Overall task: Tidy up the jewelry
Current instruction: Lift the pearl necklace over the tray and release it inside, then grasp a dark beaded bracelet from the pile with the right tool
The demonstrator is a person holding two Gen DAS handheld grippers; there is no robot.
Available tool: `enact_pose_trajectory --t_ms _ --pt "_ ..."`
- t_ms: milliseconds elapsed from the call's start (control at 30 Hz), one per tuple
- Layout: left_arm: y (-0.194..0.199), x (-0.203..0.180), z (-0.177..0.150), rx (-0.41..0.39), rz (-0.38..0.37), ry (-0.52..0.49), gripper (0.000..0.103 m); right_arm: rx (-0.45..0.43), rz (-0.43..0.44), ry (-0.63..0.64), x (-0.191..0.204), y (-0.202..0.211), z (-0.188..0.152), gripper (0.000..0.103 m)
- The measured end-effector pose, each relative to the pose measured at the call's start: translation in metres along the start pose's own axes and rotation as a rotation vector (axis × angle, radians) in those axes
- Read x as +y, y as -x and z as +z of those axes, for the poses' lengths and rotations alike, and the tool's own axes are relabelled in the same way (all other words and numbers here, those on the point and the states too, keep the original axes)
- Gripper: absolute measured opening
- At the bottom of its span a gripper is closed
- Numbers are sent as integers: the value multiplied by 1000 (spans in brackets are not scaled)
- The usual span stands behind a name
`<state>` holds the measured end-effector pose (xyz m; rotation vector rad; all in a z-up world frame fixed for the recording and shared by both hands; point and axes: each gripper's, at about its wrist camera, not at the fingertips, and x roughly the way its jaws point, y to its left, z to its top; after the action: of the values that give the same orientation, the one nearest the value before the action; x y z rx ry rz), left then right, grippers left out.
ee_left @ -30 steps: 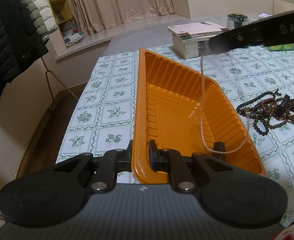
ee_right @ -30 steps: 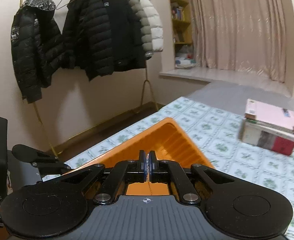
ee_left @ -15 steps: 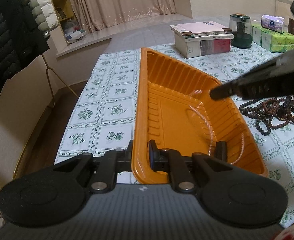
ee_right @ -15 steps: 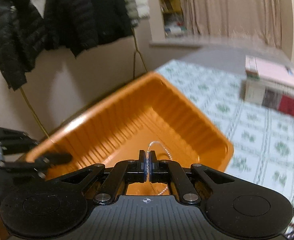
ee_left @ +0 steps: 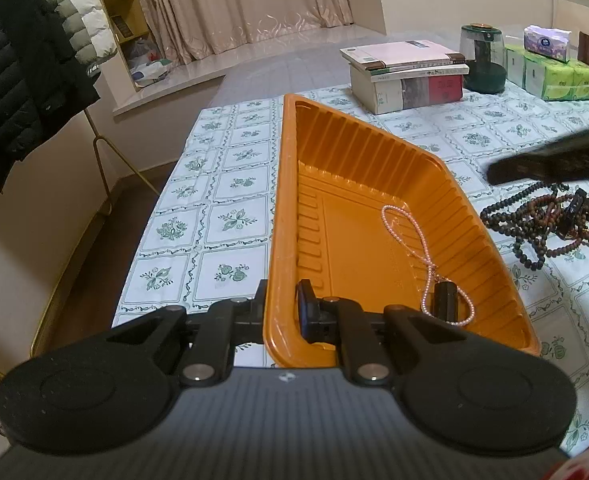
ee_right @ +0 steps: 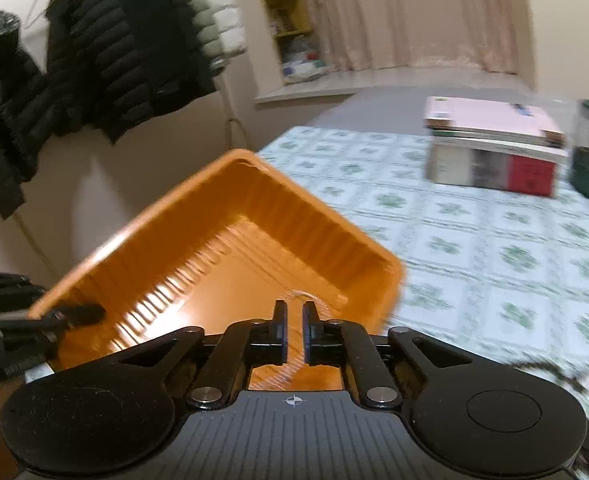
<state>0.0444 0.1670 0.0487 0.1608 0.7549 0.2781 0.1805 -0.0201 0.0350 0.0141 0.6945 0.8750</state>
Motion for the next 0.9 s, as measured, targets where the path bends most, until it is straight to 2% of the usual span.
enact_pose_trajectory --t_ms 167,367,500,667,900 --pt "0 -1 0 5 7 -6 12 -20 -125 -78 -29 40 -44 38" --pt "1 -3 -2 12 11 -9 12 17 -286 -91 -51 76 -106 40" --pt "2 -5 -2 20 16 -17 12 48 -357 -131 -69 88 -128 41" --pt "2 -8 0 26 24 -23 12 32 -423 -203 -92 102 -139 42" --pt "1 -10 1 34 33 -35 11 -17 -473 -200 -115 101 -127 42"
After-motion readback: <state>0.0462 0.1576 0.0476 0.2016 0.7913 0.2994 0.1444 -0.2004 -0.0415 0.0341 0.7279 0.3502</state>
